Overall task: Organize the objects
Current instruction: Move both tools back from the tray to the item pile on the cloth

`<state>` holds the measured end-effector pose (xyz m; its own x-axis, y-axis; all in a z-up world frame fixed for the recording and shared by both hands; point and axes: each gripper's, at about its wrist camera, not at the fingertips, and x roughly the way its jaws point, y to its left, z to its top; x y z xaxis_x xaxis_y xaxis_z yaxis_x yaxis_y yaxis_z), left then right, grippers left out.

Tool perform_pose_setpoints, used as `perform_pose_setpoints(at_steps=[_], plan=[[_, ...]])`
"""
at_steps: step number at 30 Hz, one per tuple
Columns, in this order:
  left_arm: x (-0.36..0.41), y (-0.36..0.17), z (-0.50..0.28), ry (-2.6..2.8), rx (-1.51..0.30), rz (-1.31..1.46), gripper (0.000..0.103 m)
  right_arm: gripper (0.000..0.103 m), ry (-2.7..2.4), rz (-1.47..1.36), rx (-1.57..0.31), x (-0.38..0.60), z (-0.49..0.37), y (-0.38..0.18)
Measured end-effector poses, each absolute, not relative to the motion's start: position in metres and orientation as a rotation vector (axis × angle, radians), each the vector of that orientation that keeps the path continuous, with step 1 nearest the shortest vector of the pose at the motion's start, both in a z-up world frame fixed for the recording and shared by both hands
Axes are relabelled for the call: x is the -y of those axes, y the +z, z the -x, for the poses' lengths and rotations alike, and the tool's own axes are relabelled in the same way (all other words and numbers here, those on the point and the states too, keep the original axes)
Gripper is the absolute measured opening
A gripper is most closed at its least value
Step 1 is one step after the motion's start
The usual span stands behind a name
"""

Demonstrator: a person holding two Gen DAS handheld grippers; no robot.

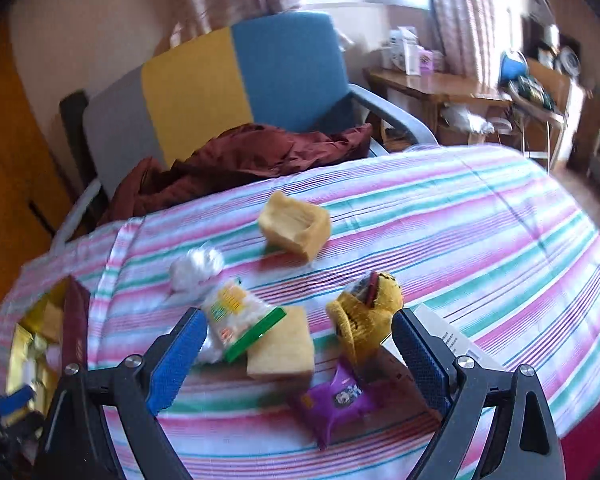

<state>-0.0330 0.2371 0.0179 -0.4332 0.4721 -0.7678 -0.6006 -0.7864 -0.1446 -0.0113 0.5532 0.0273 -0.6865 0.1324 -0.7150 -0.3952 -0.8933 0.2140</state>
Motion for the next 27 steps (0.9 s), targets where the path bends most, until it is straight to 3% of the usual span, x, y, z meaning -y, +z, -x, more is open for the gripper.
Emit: perform_pose_setpoints(at_steps=[8, 27], plan=[[-0.296, -0.005, 0.056, 2.115, -0.188, 1.2, 0.051, 0.095, 2.576, 1.073, -0.656, -0.567, 0.01, 0.019], [-0.39, -0.055, 0.121, 2.031, -0.142, 1.368, 0.051, 0.095, 2.587, 1.122, -0.721, -0.568, 0.016, 0.012]])
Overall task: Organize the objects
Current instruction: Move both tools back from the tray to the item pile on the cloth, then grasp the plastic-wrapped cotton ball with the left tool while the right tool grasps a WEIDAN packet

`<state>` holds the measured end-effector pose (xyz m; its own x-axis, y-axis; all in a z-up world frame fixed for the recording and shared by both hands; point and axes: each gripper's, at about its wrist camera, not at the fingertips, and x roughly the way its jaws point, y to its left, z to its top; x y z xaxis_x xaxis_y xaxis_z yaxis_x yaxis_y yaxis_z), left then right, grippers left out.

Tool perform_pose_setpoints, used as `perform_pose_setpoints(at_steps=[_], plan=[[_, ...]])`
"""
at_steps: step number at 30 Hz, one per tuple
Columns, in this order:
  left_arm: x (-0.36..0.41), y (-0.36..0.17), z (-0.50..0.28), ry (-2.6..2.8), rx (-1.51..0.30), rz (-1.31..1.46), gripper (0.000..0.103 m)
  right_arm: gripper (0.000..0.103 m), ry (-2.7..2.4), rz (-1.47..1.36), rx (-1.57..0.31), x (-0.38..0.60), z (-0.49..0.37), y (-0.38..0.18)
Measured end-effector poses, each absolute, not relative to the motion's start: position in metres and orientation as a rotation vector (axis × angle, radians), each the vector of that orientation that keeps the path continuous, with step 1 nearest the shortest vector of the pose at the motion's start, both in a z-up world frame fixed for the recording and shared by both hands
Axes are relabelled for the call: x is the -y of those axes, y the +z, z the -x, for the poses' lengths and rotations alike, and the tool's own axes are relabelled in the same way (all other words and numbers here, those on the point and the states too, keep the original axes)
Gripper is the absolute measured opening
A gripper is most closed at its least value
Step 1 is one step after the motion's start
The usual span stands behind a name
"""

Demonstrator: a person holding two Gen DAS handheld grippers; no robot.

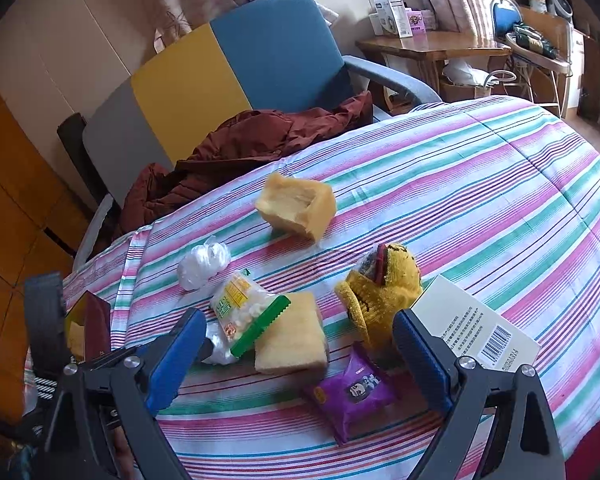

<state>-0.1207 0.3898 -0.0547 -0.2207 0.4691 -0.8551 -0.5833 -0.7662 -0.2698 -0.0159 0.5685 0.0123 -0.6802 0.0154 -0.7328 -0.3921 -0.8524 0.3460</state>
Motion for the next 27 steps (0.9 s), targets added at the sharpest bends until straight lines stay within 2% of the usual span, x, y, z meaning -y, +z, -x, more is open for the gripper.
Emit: perform_pose_setpoints(at_steps=[7, 8, 10, 17, 21, 27], plan=[[-0.401, -0.071, 0.129, 2.006, -0.157, 1.359, 0.051, 0.095, 2.586, 1.135, -0.718, -0.569, 0.017, 0.01], [-0.399, -0.071, 0.129, 2.006, -0.142, 1.354, 0.045, 0.095, 2.585, 1.136, -0.717, -0.569, 0.018, 0.01], [-0.392, -0.071, 0.128, 2.008, -0.117, 1.339, 0.04, 0.095, 2.586, 1.135, -0.716, -0.569, 0.018, 0.01], [-0.351, -0.068, 0.099, 2.055, -0.148, 1.283, 0.039, 0.095, 2.597, 1.215, -0.695, -0.561, 0.024, 0.005], [-0.326, -0.068, 0.082, 2.062, -0.155, 1.261, 0.039, 0.095, 2.663, 1.292, -0.577, -0.544, 0.036, 0.009], [-0.315, -0.071, 0.072, 2.057, -0.15, 1.243, 0.039, 0.095, 2.726, 1.52, -0.186, -0.518, 0.089, 0.006]])
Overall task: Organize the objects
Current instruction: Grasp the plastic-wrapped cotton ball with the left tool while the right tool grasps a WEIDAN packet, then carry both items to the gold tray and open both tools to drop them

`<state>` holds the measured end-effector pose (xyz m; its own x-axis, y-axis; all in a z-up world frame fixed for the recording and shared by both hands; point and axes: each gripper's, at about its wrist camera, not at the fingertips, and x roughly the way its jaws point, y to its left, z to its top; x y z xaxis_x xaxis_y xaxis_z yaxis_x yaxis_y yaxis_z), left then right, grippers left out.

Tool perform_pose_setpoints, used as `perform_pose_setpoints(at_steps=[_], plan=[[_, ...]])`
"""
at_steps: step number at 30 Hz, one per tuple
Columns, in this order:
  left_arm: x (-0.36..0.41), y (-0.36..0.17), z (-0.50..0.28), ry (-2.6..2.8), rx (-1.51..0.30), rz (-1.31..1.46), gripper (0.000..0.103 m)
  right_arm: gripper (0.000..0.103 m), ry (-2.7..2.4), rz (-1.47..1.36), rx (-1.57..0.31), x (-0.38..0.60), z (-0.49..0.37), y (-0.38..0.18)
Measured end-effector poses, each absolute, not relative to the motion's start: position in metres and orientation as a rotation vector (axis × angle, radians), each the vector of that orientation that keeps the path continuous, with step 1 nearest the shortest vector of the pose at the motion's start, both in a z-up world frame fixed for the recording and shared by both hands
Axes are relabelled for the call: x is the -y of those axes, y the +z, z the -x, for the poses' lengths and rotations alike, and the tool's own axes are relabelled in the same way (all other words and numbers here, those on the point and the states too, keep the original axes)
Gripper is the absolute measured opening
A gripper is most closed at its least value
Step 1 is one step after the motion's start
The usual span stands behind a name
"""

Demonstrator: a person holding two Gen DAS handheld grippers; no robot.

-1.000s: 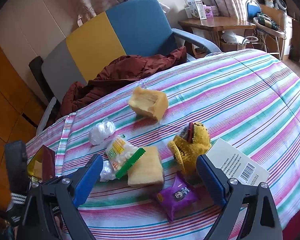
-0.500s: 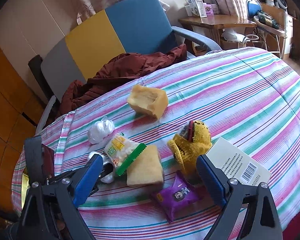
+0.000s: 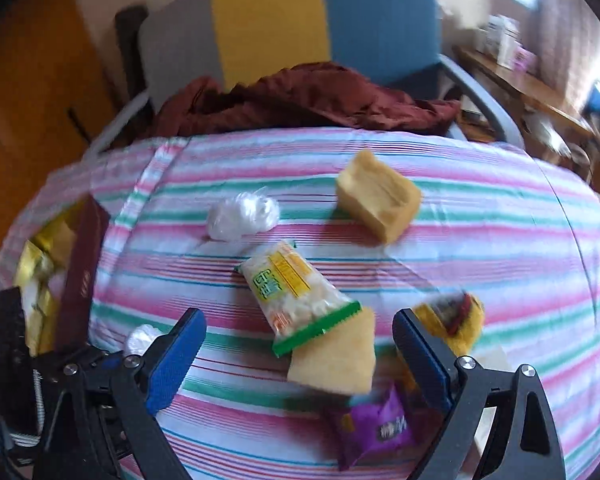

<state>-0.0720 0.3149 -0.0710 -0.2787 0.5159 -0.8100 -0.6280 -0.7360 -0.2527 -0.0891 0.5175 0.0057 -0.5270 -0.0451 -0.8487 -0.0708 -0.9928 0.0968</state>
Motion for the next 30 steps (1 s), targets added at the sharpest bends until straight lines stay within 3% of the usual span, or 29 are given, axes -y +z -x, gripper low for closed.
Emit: perform_pose_setpoints(at_steps=[6, 8, 10, 13, 16, 18, 21, 30], plan=[[-0.314, -0.073, 0.072, 2.058, -0.153, 1.234, 0.037, 0.093, 2.62, 1.822, 0.247, -0.487, 0.144, -0.022], [-0.313, -0.075, 0.072, 2.07, -0.167, 1.233, 0.03, 0.086, 2.544, 1.903, 0.335, -0.482, 0.156, -0.038], [-0.311, -0.075, 0.071, 2.07, -0.16, 1.227, 0.03, 0.061, 2.492, 1.947, 0.375, -0.481, 0.163, -0.051], [-0.311, -0.074, 0.072, 2.065, -0.147, 1.237, 0.03, 0.051, 2.496, 1.945, 0.342, -0.482, 0.162, -0.059], [-0.307, -0.073, 0.076, 2.035, -0.092, 1.258, 0.031, 0.048, 2.526, 1.9, 0.294, -0.485, 0.154, -0.055], [-0.305, -0.073, 0.079, 2.004, -0.029, 1.28, 0.042, 0.048, 2.545, 1.873, 0.283, -0.488, 0.147, -0.052], [-0.304, -0.072, 0.083, 1.988, 0.04, 1.318, 0.047, 0.048, 2.577, 1.819, 0.249, -0.492, 0.137, -0.049], [-0.326, -0.061, 0.077, 2.033, -0.129, 1.281, 0.048, 0.048, 2.691, 1.623, 0.018, -0.502, 0.124, -0.042]])
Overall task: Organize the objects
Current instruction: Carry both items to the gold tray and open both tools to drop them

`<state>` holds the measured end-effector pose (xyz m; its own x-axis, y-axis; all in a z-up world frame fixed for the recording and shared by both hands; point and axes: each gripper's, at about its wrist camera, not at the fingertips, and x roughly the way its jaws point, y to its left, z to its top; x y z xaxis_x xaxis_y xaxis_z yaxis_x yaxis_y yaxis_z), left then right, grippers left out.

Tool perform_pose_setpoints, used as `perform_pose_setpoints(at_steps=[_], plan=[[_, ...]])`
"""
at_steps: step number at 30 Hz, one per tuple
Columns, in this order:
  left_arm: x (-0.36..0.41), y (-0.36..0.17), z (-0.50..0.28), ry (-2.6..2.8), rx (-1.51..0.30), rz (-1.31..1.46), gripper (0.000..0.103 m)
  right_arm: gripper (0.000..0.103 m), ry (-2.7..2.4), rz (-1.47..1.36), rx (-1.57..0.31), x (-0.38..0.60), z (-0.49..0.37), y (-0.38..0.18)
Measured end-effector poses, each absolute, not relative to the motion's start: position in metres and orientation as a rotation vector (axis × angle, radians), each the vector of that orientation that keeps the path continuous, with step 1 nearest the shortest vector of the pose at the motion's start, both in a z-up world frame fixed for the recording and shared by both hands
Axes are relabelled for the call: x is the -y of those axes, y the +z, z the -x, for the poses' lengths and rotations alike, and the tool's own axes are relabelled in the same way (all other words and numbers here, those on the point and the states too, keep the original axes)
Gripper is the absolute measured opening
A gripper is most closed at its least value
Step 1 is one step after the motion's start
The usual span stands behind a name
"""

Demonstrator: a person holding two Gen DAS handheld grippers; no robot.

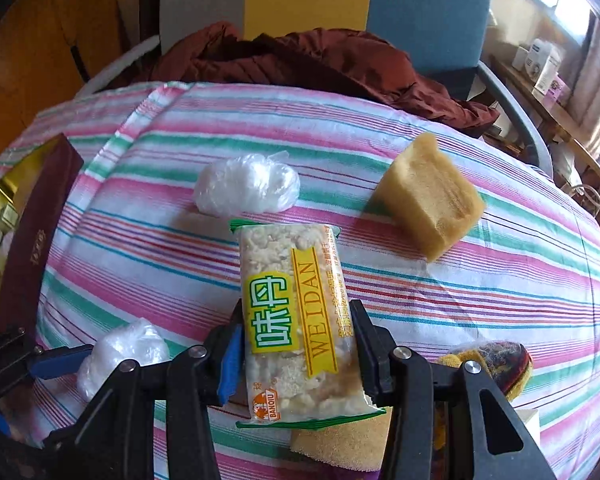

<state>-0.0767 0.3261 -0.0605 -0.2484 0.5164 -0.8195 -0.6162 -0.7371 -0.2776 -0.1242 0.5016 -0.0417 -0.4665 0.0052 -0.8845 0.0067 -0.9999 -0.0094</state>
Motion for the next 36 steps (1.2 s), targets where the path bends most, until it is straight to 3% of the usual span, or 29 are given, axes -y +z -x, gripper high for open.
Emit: perform_pose_setpoints(at_steps=[6, 8, 16, 36], plan=[[-0.339, -0.067, 0.093, 2.021, -0.202, 1.313, 0.047, 0.048, -2.723, -1.537, 0.004, -0.502, 0.126, -0.031], [-0.341, -0.071, 0.097, 2.021, -0.202, 1.311, 0.038, 0.048, -2.727, -1.508, 0.003, -0.5, 0.125, -0.029], [-0.32, -0.06, 0.084, 2.068, -0.17, 1.262, 0.035, 0.048, -2.706, -1.447, 0.014, -0.494, 0.119, -0.024], [-0.107, 0.014, 0.061, 2.443, 0.158, 1.149, 0.036, 0.048, -2.509, -1.229, 0.04, -0.341, 0.08, 0.032]])
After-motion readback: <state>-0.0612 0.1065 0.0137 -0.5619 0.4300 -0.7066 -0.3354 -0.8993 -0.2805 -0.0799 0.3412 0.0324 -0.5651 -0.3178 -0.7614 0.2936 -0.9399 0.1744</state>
